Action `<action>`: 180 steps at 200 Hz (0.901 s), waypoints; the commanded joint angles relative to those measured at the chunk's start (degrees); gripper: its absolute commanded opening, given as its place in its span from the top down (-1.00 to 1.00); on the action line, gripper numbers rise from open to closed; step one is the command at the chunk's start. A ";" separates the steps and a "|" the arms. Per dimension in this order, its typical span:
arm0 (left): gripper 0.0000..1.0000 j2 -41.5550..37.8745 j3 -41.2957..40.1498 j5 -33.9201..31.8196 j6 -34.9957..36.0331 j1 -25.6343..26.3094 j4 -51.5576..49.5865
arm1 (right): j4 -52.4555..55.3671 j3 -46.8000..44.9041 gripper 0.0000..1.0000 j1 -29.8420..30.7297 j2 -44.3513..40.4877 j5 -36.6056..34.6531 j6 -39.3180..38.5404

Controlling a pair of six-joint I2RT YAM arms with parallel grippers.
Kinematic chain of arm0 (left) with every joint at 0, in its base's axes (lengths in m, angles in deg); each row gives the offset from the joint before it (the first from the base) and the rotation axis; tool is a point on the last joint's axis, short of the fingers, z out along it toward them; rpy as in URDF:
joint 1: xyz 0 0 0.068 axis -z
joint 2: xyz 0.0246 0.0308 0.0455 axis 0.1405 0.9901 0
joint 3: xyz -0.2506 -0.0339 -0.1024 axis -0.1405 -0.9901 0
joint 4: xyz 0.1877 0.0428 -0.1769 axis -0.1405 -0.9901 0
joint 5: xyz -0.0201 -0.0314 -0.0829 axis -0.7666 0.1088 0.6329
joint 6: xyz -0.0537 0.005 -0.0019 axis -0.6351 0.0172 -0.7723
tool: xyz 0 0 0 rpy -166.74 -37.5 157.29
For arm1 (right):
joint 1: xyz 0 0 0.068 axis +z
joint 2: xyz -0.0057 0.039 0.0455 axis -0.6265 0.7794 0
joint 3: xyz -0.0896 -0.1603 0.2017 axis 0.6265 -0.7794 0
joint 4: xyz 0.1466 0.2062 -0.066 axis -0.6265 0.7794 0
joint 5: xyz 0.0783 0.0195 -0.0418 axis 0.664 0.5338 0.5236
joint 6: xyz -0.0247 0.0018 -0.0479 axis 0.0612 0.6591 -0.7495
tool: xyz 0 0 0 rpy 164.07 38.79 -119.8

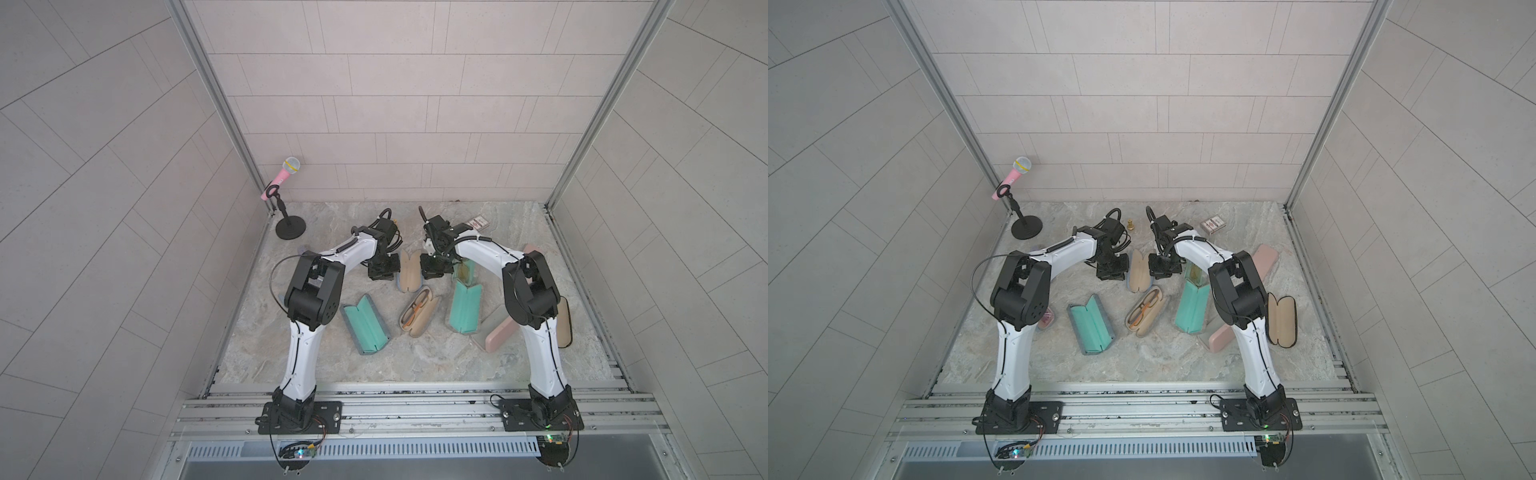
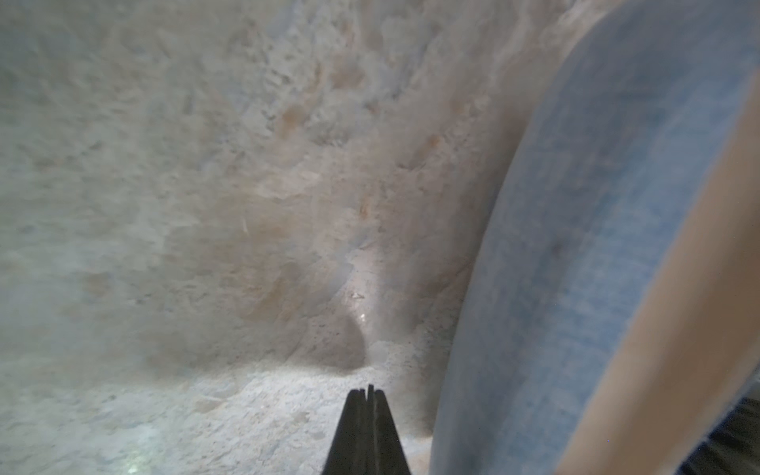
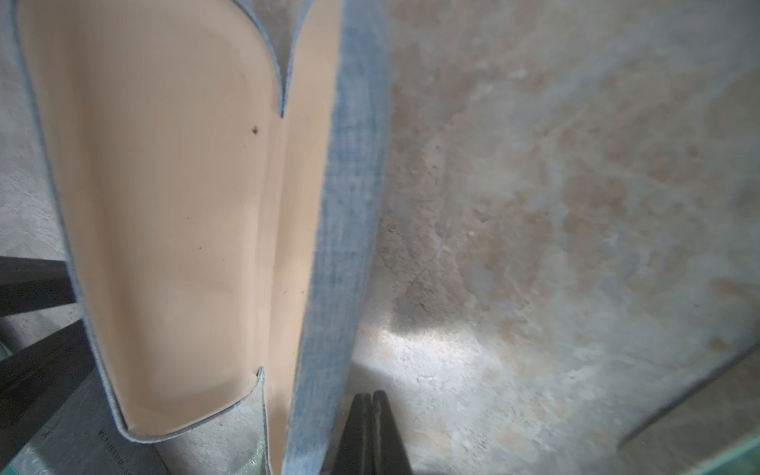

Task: Close the glasses case
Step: Close the glasses case at the center of the board.

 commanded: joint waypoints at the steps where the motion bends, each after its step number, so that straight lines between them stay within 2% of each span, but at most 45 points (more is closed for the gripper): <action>1: 1.00 1.15 2.18 0.37 -0.13 0.86 -0.20 | 0.66 1.24 0.98 0.56 1.27 0.97 -0.73; 180: 1.00 1.21 4.27 2.00 -0.92 3.81 0.44 | 2.78 8.47 0.93 3.61 4.83 9.90 -4.05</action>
